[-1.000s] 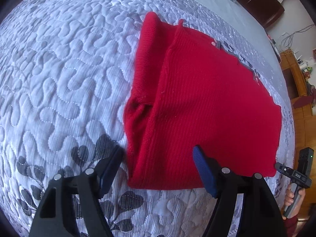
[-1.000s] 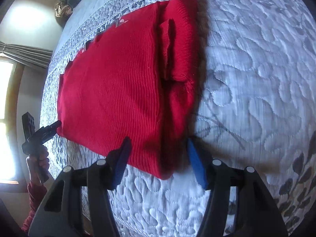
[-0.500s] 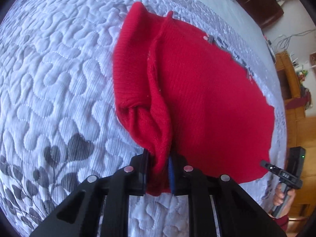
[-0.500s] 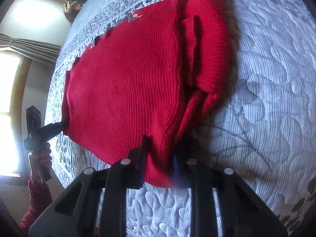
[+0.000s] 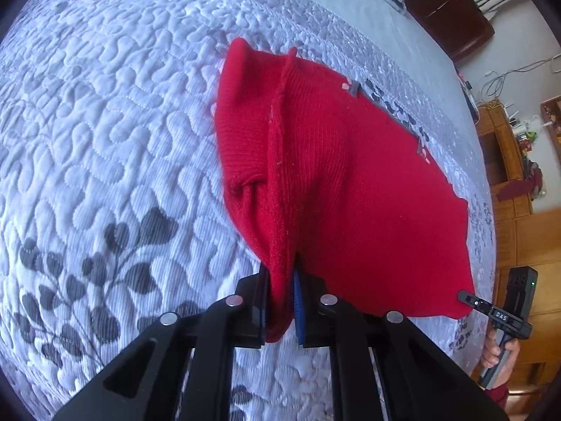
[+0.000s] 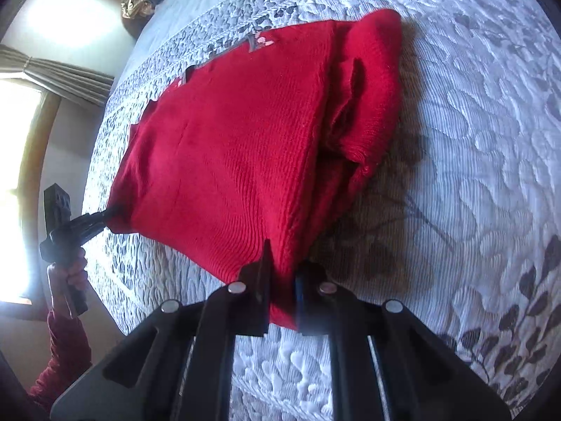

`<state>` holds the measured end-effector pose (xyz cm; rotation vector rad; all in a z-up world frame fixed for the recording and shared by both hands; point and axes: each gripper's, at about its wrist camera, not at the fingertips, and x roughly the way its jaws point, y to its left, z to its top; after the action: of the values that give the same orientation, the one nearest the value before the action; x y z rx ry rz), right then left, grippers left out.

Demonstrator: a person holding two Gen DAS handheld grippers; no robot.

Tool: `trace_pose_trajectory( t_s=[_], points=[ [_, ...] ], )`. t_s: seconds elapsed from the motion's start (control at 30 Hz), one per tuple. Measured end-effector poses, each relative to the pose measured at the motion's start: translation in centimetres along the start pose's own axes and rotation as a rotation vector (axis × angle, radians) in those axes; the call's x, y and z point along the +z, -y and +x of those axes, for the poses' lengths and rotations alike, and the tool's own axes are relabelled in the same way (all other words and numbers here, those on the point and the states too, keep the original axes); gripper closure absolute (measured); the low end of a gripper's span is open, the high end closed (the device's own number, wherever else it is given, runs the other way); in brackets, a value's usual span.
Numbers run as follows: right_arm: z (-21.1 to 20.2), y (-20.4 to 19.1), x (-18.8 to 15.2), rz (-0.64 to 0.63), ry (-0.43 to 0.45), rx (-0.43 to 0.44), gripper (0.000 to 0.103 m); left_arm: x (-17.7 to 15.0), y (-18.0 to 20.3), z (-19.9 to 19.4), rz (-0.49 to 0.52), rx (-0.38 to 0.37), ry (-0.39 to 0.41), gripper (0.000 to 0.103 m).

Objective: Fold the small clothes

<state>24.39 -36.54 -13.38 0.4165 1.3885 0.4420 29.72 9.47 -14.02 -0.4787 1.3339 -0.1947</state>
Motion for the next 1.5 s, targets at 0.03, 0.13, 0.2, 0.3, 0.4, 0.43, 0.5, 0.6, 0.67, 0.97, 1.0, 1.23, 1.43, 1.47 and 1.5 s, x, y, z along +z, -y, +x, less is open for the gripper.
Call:
trace_pose_trajectory(
  t_s=[0.03, 0.13, 0.2, 0.3, 0.4, 0.43, 0.5, 0.6, 0.67, 0.97, 1.0, 1.23, 1.43, 1.47, 1.5],
  points=[
    [-0.3, -0.1, -0.4, -0.005, 0.001, -0.005, 0.094, -0.3, 0.0, -0.2, 0.001, -0.005, -0.003, 0.092],
    [-1.4, 0.3, -2.0, 0.001, -0.007, -0.01, 0.094, -2.2, 0.5, -0.7, 0.016, -0.009, -0.016, 0.092],
    [-2.2, 0.9, -3.9, 0.013, -0.018, -0.019, 0.094, -4.1, 1.0, -1.0, 0.031, -0.013, -0.034, 0.092],
    [-3.2, 1.4, -6.6, 0.013, -0.032, -0.038, 0.094, -7.2, 1.7, -1.7, 0.068, 0.006, -0.041, 0.092],
    [-4.4, 1.8, -9.7, 0.016, -0.04, -0.053, 0.094, -10.2, 2.4, -2.6, 0.112, 0.034, -0.039, 0.092],
    [-4.8, 1.9, -10.7, 0.017, -0.04, -0.058, 0.094, -11.1, 2.6, -2.8, 0.119, 0.036, -0.041, 0.092],
    [-5.8, 2.0, -13.0, 0.016, -0.037, -0.069, 0.094, -13.4, 2.8, -3.3, 0.126, 0.041, -0.05, 0.092],
    [-6.7, 2.0, -16.0, 0.016, -0.035, -0.074, 0.094, -16.4, 3.0, -3.8, 0.139, 0.058, -0.053, 0.092],
    [-7.2, 2.2, -18.1, 0.014, -0.034, -0.08, 0.094, -18.1, 3.0, -4.2, 0.139, 0.055, -0.06, 0.092],
    [-3.6, 5.2, -22.0, 0.078, -0.043, -0.14, 0.093, -22.3, 1.1, -1.3, 0.14, 0.111, -0.064, 0.089],
    [-3.2, 5.3, -21.9, 0.081, -0.041, -0.145, 0.092, -22.3, 0.9, -1.2, 0.126, 0.101, -0.051, 0.089],
    [-4.1, 5.8, -22.1, 0.107, -0.024, -0.122, 0.085, -22.4, 1.3, -3.4, 0.169, 0.161, -0.037, 0.073],
    [-8.9, 5.4, -21.5, 0.093, 0.083, -0.203, 0.071, -19.5, 4.4, -7.6, 0.265, 0.25, 0.113, 0.057],
    [-9.7, 5.1, -20.7, 0.081, 0.108, -0.211, 0.071, -18.6, 5.0, -7.7, 0.275, 0.239, 0.12, 0.057],
    [-10.3, 4.7, -19.8, 0.066, 0.127, -0.217, 0.069, -17.3, 5.8, -7.6, 0.282, 0.244, 0.128, 0.057]
  ],
)
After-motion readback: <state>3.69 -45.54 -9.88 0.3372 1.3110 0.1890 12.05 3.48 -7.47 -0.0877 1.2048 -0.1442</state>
